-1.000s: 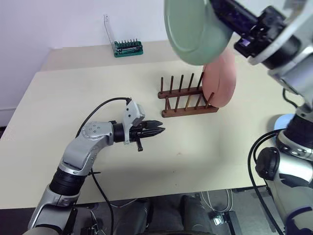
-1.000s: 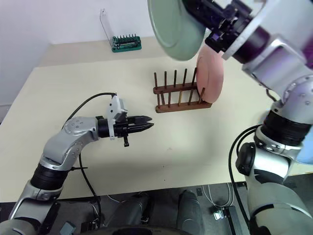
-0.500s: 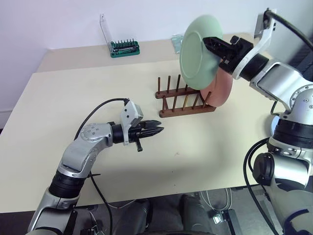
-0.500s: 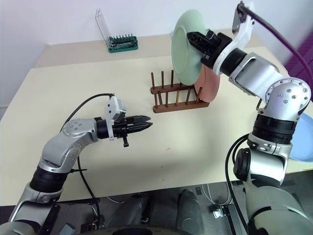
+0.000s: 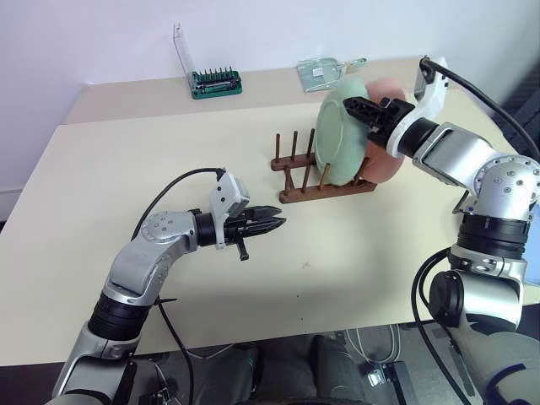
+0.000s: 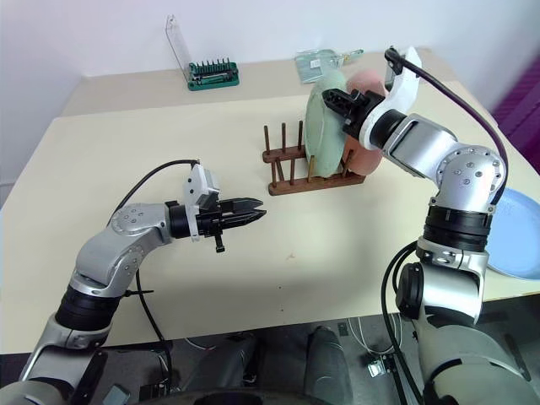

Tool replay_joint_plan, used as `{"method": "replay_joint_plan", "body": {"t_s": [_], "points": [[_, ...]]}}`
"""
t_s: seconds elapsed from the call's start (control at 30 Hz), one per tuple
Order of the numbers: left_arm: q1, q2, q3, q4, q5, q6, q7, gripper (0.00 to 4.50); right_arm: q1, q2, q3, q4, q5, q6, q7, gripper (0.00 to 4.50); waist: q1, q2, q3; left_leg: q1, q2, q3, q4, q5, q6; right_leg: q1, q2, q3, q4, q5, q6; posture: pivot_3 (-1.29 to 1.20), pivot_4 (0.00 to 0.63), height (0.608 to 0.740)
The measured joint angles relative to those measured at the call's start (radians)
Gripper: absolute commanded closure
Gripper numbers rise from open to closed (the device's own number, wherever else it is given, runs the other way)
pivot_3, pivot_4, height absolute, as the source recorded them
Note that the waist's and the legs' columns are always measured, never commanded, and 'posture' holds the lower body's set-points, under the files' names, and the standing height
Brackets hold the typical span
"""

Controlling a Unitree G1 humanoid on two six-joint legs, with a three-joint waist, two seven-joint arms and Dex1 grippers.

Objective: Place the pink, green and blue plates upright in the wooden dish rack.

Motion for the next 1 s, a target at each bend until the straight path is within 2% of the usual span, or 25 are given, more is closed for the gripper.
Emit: {"method": "replay_joint_plan", "body": {"t_s": [0.13,0.3,0.4,0.5,0.53,0.6,0.7,0.8,0.9,1.0], "points": [[0.0,-0.005,-0.002,0.0,0.0,0.0,0.003,3.56,-0.003,-0.058,0.065,-0.06,-0.088,0.002,0.083,1.37,0.001,0.0,0.0,0.0,0.0,0.0,0.0,0.0,0.0,0.0,0.0,0.0,0.0,0.0,0.0,0.0,0.15,0.74],[-0.001,-0.01,-0.003,-0.001,0.0,0.001,0.002,3.56,-0.013,-0.228,0.171,-0.214,-0.224,-0.015,0.271,1.37,0.006,0.0,0.0,-0.001,0.0,0.0,0.0,0.0,0.0,-0.001,0.0,0.0,0.0,0.0,0.0,0.0,0.15,0.74],[-0.001,-0.011,-0.004,-0.001,0.0,0.002,0.001,3.56,-0.018,-0.304,0.162,-0.305,-0.259,-0.048,0.378,1.37,0.007,0.0,0.0,0.0,0.0,0.0,0.0,0.0,0.0,0.0,0.0,0.0,-0.002,0.0,0.0,0.0,0.15,0.74],[-0.005,-0.013,-0.011,-0.002,0.0,0.003,-0.003,3.56,0.04,-0.425,0.094,-0.367,-0.265,-0.077,0.502,1.37,0.014,-0.001,0.0,-0.001,0.0,0.0,0.0,0.0,0.0,0.0,0.0,-0.001,-0.002,0.0,0.0,0.0,0.15,0.74],[-0.014,-0.017,-0.019,0.0,0.0,0.004,-0.005,3.56,0.103,-0.485,0.038,-0.386,-0.28,-0.096,0.559,0.83,0.021,-0.001,0.0,-0.001,0.0,0.0,0.0,0.0,0.001,0.001,-0.001,-0.001,-0.002,0.0,0.0,0.0,0.15,0.74],[-0.022,-0.011,-0.033,-0.008,-0.001,0.004,-0.022,3.56,0.331,-0.616,-0.144,-0.403,-0.334,-0.109,0.686,0.05,0.042,-0.005,0.0,-0.001,0.0,-0.002,0.001,-0.001,0.002,0.003,0.0,-0.005,-0.003,0.0,0.0,0.0,0.15,0.74],[-0.025,0.0,-0.052,-0.003,0.0,0.003,-0.051,3.56,0.699,-0.682,-0.376,-0.394,-0.482,-0.109,0.817,0.02,0.04,-0.004,-0.001,0.001,-0.001,0.002,0.001,-0.002,0.003,0.003,-0.002,-0.003,-0.002,0.0,0.0,0.0,0.15,0.74],[-0.036,-0.011,-0.086,0.004,0.001,-0.004,-0.08,3.56,1.052,-0.66,-0.444,-0.473,-0.634,-0.119,0.902,0.02,0.029,-0.003,-0.001,0.003,0.002,0.01,0.0,-0.002,0.003,0.001,-0.001,0.001,-0.002,0.0,0.0,0.0,0.15,0.74],[-0.048,-0.023,-0.107,0.013,0.001,-0.015,-0.095,3.56,1.156,-0.604,-0.441,-0.495,-0.714,-0.123,0.886,0.02,0.018,-0.002,-0.002,0.005,0.003,0.015,0.0,-0.003,0.004,0.002,-0.001,0.005,-0.002,0.001,0.003,0.0,0.15,0.74],[-0.068,-0.034,-0.116,0.03,0.001,-0.019,-0.111,3.56,1.142,-0.543,-0.421,-0.495,-0.771,-0.115,0.799,0.02,0.011,-0.005,-0.002,0.006,0.003,0.014,0.001,-0.003,0.004,0.004,0.0,0.004,-0.002,0.001,0.003,0.0,0.15,0.74]]}}
